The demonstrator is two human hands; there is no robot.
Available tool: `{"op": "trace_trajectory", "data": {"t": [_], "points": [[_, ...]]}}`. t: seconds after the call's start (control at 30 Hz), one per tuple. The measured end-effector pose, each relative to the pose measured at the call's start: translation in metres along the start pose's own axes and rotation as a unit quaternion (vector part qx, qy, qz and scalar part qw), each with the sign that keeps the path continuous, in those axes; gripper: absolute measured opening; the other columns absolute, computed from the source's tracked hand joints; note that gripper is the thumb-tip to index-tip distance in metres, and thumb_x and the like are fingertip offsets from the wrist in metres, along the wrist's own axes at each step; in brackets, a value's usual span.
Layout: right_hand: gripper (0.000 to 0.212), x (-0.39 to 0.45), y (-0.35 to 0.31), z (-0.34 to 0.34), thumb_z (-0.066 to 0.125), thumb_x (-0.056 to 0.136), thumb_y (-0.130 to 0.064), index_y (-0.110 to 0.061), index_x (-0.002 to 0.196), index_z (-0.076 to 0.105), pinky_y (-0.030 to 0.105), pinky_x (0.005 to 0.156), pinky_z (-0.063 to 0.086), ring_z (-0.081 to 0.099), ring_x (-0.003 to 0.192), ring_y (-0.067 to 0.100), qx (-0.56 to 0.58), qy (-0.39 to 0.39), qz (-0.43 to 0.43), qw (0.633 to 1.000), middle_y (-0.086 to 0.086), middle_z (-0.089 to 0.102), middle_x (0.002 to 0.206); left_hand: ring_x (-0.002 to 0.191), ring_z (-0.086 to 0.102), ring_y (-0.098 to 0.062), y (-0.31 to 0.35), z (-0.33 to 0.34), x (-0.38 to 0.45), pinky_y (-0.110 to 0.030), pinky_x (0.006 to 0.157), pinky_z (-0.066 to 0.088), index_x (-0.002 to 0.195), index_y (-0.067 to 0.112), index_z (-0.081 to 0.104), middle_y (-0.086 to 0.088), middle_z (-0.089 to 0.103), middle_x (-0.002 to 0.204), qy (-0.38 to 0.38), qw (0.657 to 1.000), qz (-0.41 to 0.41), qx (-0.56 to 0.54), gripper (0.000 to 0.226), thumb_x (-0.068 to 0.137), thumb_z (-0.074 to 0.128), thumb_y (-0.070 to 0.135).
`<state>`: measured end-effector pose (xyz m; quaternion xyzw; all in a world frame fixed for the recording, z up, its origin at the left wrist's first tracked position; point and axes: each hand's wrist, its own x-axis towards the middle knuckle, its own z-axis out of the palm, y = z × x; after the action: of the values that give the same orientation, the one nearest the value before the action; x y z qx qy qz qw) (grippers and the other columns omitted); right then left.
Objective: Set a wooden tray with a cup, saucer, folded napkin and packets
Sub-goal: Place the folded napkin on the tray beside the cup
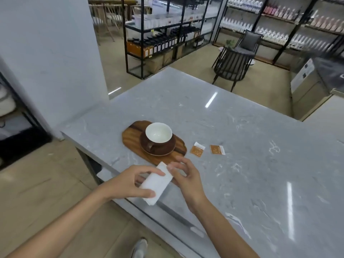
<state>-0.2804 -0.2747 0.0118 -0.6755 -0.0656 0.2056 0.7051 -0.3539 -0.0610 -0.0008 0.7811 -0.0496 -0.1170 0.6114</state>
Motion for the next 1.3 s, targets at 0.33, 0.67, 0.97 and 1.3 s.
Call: {"op": "trace_trajectory", "data": {"t": [0.33,0.67,0.97,1.3], "points": [[0.051,0.033,0.005,0.097,0.079,0.09,-0.022,-0.04,0.133,0.056,0.036,0.091,0.062,0.073,0.111,0.016,0.045,-0.076,0.058,0.994,0.001,0.077,0.116,0.113,0.07,-0.016,-0.024,-0.083,0.017,-0.027,0.08,0.061,0.125,0.037,0.069,0.012,0.07,0.126,0.252,0.96,-0.001,-0.12,0.056,0.073,0.084,0.05],[0.029,0.046,0.012,0.15,0.072,0.095,-0.015,-0.035,0.117,0.069,0.043,0.088,0.063,0.074,0.103,0.019,0.008,-0.011,0.011,1.0,0.0,0.077,0.108,0.113,0.067,-0.017,-0.037,-0.139,0.015,-0.032,0.084,0.06,0.132,0.043,0.062,0.007,0.066,0.132,0.204,0.969,-0.012,-0.141,0.053,0.089,0.076,0.016],[0.028,0.078,0.015,0.169,0.063,0.098,-0.007,-0.029,0.113,0.071,0.017,0.075,0.053,0.064,0.082,0.002,-0.125,0.033,-0.042,0.991,-0.015,0.071,0.096,0.098,0.067,-0.026,-0.037,-0.181,0.073,-0.03,0.068,0.058,0.112,0.038,0.062,-0.008,0.068,0.109,0.187,0.978,-0.06,-0.071,0.033,0.083,0.073,0.049],[0.026,0.113,0.03,0.201,0.06,0.098,-0.01,-0.022,0.119,0.069,0.006,0.071,0.043,0.058,0.078,-0.005,-0.213,0.179,-0.048,0.959,-0.006,0.072,0.106,0.064,0.063,0.002,-0.047,-0.235,0.156,-0.016,0.054,0.046,0.088,0.032,0.076,0.008,0.073,0.076,0.033,0.997,-0.046,0.051,0.006,0.09,0.074,0.037]]}}
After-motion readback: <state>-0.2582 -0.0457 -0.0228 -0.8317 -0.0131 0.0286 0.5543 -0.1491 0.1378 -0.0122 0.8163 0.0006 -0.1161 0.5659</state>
